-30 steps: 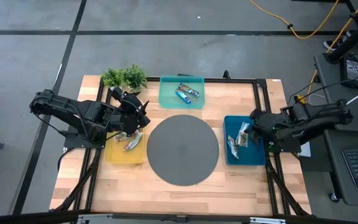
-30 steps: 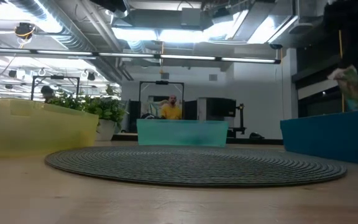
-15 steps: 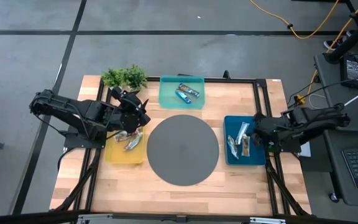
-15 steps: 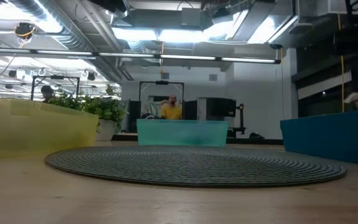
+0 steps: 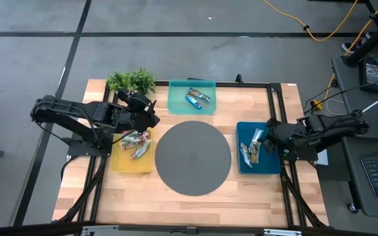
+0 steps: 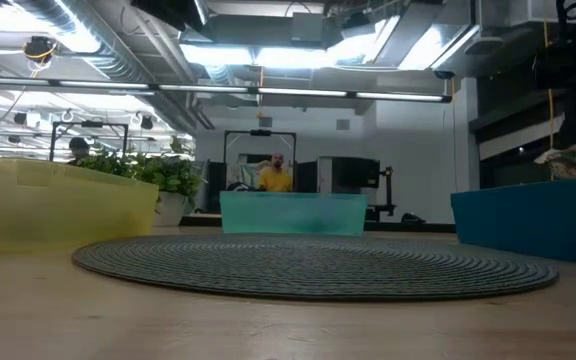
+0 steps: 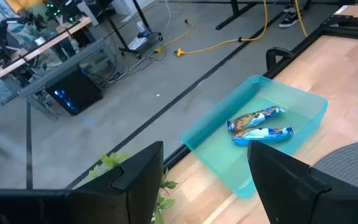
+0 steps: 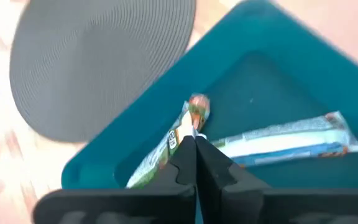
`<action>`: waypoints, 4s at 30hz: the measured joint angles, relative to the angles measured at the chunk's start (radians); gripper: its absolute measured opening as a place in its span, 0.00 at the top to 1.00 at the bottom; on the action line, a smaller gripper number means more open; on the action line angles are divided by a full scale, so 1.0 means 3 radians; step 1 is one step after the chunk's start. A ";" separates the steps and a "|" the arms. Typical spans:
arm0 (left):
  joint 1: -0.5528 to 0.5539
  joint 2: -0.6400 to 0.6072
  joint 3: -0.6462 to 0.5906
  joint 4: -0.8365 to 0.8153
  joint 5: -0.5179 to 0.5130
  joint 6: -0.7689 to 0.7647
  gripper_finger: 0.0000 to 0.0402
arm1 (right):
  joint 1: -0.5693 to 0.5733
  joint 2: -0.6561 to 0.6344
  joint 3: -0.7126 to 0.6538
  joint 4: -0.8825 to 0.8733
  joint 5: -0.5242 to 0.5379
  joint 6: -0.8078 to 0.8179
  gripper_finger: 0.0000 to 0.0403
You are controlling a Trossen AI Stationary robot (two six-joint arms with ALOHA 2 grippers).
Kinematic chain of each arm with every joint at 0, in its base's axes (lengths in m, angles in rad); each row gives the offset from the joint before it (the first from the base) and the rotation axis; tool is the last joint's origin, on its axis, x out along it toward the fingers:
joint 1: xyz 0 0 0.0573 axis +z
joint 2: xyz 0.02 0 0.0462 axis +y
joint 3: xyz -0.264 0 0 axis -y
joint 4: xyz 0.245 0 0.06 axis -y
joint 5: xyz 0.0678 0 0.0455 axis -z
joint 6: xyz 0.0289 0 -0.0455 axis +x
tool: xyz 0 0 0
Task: Pick and place Granola Bars by type
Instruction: Put the yellow granola bar into the blue bin, then return to Home Position
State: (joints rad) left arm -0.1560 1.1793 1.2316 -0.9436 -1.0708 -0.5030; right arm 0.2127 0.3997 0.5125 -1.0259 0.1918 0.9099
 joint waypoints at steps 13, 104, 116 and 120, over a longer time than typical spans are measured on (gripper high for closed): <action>0.0143 0.0000 0.0000 0.0006 0.0086 0.0001 0.44 | 0.0000 -0.0266 0.0003 0.0041 0.0243 0.0170 0.86; 0.0608 -0.3825 -0.4075 0.3645 0.2869 0.0988 1.00 | -0.0685 0.0254 0.1157 0.0961 0.1298 -0.3138 0.98; -0.0027 -0.3924 -0.4077 0.3369 0.2196 0.1329 0.99 | -0.0687 0.0252 0.1157 0.0971 0.1302 -0.3194 0.98; -0.0026 -0.3923 -0.4077 0.3374 0.2170 0.1629 0.99 | -0.0687 0.0252 0.1157 0.1008 0.1303 -0.3223 0.95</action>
State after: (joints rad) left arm -0.1638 0.0025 0.0086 0.0685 -0.4198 -0.0143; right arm 0.0067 0.4753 0.8597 -0.7235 0.5827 -0.0570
